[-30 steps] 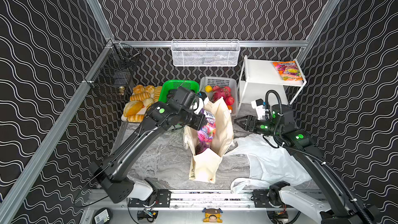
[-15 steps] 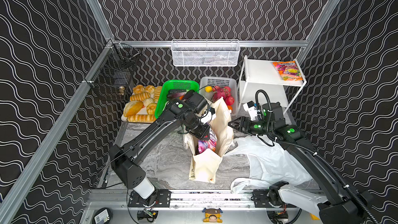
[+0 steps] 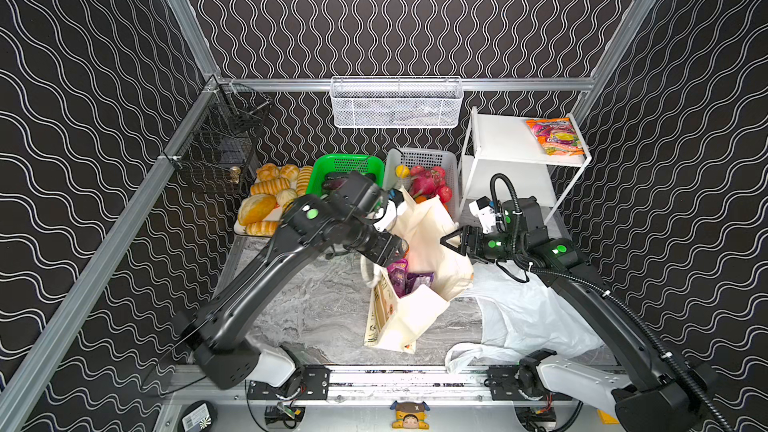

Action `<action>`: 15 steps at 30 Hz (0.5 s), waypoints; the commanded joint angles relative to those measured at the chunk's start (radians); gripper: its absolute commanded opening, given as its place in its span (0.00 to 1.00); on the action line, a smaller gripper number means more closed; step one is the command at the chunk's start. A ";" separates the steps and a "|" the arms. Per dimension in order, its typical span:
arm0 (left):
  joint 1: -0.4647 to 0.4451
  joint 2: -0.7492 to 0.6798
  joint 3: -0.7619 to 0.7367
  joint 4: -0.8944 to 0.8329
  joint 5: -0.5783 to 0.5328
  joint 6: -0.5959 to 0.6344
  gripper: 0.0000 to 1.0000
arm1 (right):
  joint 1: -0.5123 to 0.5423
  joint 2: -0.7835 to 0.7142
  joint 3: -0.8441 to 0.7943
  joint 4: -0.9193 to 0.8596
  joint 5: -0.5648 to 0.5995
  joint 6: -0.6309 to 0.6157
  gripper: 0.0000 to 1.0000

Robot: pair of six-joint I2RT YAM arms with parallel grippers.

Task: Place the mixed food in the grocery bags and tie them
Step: 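Lower the Fox's bag into the tote with the left gripper and release, then grasp the tote's handles with both grippers and pull them upward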

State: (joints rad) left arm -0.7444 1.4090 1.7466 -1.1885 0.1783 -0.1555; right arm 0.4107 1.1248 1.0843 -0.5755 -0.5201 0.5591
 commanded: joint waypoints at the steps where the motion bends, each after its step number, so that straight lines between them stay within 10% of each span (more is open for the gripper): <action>1: 0.007 -0.059 -0.024 0.073 -0.230 -0.062 0.76 | 0.005 0.001 0.015 -0.016 0.006 -0.004 0.70; 4: 0.055 -0.098 -0.064 0.090 -0.286 -0.107 0.83 | 0.006 0.000 0.019 -0.028 0.022 -0.007 0.68; 15: 0.196 -0.070 -0.224 0.224 0.139 -0.176 0.72 | 0.020 0.021 0.027 -0.122 0.107 -0.034 0.46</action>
State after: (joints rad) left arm -0.5541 1.3296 1.5452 -1.0290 0.2050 -0.3016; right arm 0.4294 1.1454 1.1042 -0.6510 -0.4526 0.5381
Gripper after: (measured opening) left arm 0.750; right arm 0.495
